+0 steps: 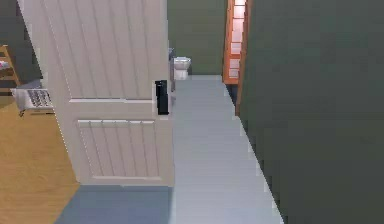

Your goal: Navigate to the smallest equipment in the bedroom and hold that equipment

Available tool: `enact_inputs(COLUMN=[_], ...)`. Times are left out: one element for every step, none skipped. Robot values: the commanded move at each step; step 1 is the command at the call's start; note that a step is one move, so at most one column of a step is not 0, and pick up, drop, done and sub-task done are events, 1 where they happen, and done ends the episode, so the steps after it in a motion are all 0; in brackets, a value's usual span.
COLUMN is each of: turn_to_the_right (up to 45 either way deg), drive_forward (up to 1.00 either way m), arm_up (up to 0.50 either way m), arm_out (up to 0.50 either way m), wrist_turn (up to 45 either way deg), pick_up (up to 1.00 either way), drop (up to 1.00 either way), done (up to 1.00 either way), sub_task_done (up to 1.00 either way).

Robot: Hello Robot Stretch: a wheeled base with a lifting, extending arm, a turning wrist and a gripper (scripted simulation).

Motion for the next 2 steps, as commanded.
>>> enact_inputs(turn_to_the_right=[45.0, 0.0], drive_forward=[0.0, 0.05], arm_up=[0.0, 0.0], arm_out=[0.0, 0.0], wrist_turn=[0.0, 0.0], pick_up=[0.0, 0.0], drop=[0.0, 0.0], done=[0.0, 0.0], sub_task_done=[0.0, 0.0])
